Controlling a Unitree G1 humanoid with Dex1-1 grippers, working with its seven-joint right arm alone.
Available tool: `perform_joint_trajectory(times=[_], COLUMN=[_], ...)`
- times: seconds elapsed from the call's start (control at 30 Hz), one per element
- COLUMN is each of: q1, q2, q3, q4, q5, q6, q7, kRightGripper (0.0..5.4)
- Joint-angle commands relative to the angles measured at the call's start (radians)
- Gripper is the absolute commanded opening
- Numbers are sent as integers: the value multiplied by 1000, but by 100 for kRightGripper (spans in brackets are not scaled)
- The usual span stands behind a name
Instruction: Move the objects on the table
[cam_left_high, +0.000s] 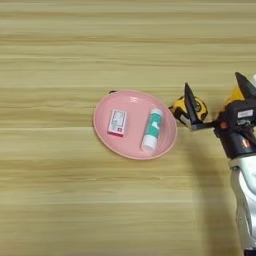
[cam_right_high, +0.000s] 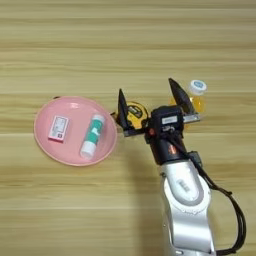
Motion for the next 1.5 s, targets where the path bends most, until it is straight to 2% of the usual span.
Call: perform_joint_trajectory(times=[0.03, 0.3, 0.43, 0.5, 0.6, 0.83, 1.03, 1.33, 1.5], q1=[-46, -55, -81, -98, -131, -165, -169, -181, -193], q2=[-18, -31, -38, -55, -61, -59, -53, -59, -68], q3=[4, 0, -48, -82, -132, -179, -182, -180, -178], q4=[-37, -41, -61, -54, -46, 16, 62, 104, 139], q5=[-10, -10, -63, -130, -164, -141, -53, 21, 40], q6=[-14, -16, -70, -115, -110, -33, 50, 186, 241], q7=[-16, -9, -71, -120, -186, -253, -235, -227, -222], kRightGripper=[538, 538, 538, 538, 538, 538, 538, 538, 538])
